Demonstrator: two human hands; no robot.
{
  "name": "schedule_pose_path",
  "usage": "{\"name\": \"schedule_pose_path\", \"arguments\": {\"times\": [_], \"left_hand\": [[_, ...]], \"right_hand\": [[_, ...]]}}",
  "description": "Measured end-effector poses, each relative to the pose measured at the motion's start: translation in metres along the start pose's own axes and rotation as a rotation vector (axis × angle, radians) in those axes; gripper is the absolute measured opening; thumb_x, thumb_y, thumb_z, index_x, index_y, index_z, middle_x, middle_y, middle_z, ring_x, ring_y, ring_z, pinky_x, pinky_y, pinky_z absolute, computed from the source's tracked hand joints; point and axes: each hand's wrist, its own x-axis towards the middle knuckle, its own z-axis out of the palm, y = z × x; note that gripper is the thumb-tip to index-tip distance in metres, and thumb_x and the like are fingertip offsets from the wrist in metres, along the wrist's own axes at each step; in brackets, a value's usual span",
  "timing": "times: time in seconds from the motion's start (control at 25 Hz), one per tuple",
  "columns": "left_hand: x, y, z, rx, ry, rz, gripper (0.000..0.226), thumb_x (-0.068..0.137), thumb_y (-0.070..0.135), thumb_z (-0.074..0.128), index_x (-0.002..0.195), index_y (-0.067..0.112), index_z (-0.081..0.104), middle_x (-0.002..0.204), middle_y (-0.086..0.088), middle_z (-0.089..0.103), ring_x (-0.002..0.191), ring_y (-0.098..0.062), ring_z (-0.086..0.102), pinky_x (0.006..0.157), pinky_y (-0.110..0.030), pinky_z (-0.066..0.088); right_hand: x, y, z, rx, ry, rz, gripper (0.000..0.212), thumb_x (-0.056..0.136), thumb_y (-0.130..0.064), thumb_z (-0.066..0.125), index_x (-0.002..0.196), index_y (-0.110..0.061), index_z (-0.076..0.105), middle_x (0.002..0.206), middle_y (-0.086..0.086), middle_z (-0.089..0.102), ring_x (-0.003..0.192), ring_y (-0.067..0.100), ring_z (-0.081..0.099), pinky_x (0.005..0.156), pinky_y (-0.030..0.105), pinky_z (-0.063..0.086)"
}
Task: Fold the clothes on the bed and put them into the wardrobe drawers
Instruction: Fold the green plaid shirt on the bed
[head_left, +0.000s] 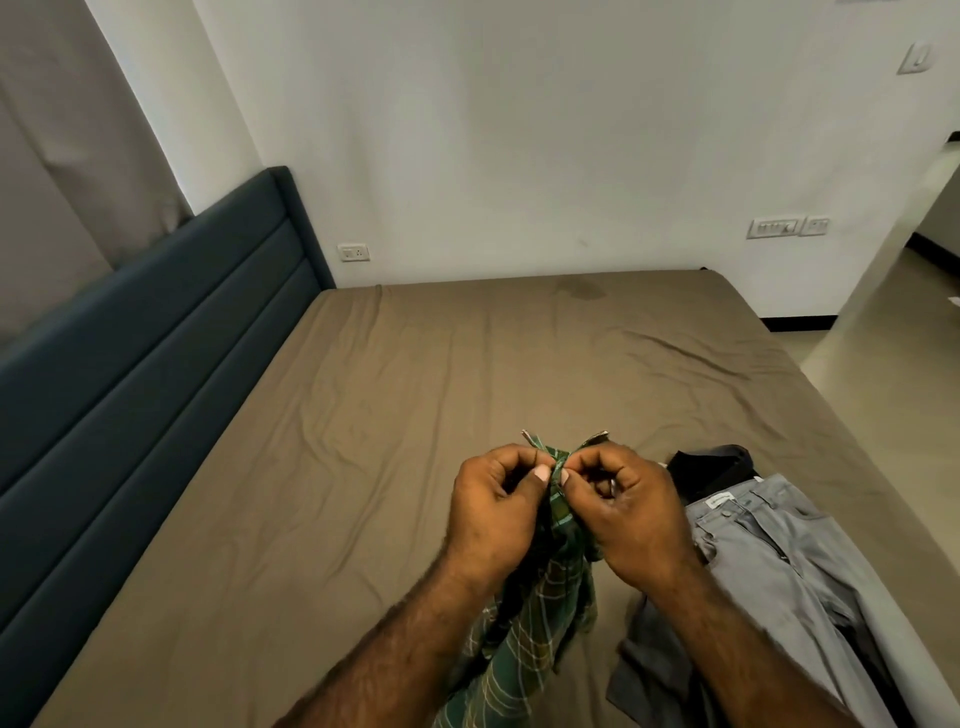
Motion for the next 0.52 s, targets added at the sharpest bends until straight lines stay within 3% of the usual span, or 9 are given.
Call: {"name": "schedule_pose_path", "arguments": {"times": [0.16, 0.32, 0.44, 0.52], "left_hand": [[-0.004, -0.002, -0.002, -0.096, -0.033, -0.129, 0.007, 0.097, 0.011, 0.073, 0.093, 0.011, 0.079, 0.091, -0.011, 0.079, 0.093, -0.032, 0.076, 0.092, -0.050, 0.062], [-0.006, -0.008, 0.000, -0.033, 0.023, -0.130, 0.019, 0.103, 0.011, 0.064, 0.089, 0.013, 0.076, 0.089, -0.016, 0.076, 0.093, -0.042, 0.071, 0.088, -0.060, 0.060], [-0.007, -0.008, -0.001, -0.030, 0.024, -0.117, 0.019, 0.105, 0.014, 0.061, 0.090, 0.013, 0.074, 0.090, -0.012, 0.076, 0.088, -0.035, 0.073, 0.086, -0.056, 0.062], [-0.010, -0.003, -0.001, -0.041, -0.015, -0.079, 0.018, 0.103, 0.018, 0.061, 0.090, 0.014, 0.072, 0.086, -0.007, 0.075, 0.080, -0.024, 0.071, 0.082, -0.051, 0.062]], "right_hand": [[-0.005, 0.006, 0.004, -0.147, -0.025, -0.106, 0.017, 0.092, -0.012, 0.075, 0.087, -0.027, 0.070, 0.086, -0.013, 0.063, 0.079, 0.010, 0.064, 0.063, 0.012, 0.049], [-0.010, 0.010, 0.009, -0.188, -0.019, -0.151, 0.008, 0.094, -0.017, 0.074, 0.095, -0.025, 0.073, 0.092, -0.017, 0.062, 0.086, 0.007, 0.065, 0.068, 0.013, 0.052], [-0.009, 0.011, 0.012, -0.168, 0.012, -0.129, 0.006, 0.096, -0.025, 0.073, 0.101, -0.025, 0.077, 0.095, -0.017, 0.066, 0.089, 0.007, 0.067, 0.071, 0.017, 0.055], [-0.002, 0.012, 0.010, -0.058, 0.025, -0.084, 0.012, 0.096, -0.017, 0.073, 0.093, -0.026, 0.079, 0.088, -0.013, 0.071, 0.084, 0.010, 0.069, 0.072, 0.026, 0.057]]}}
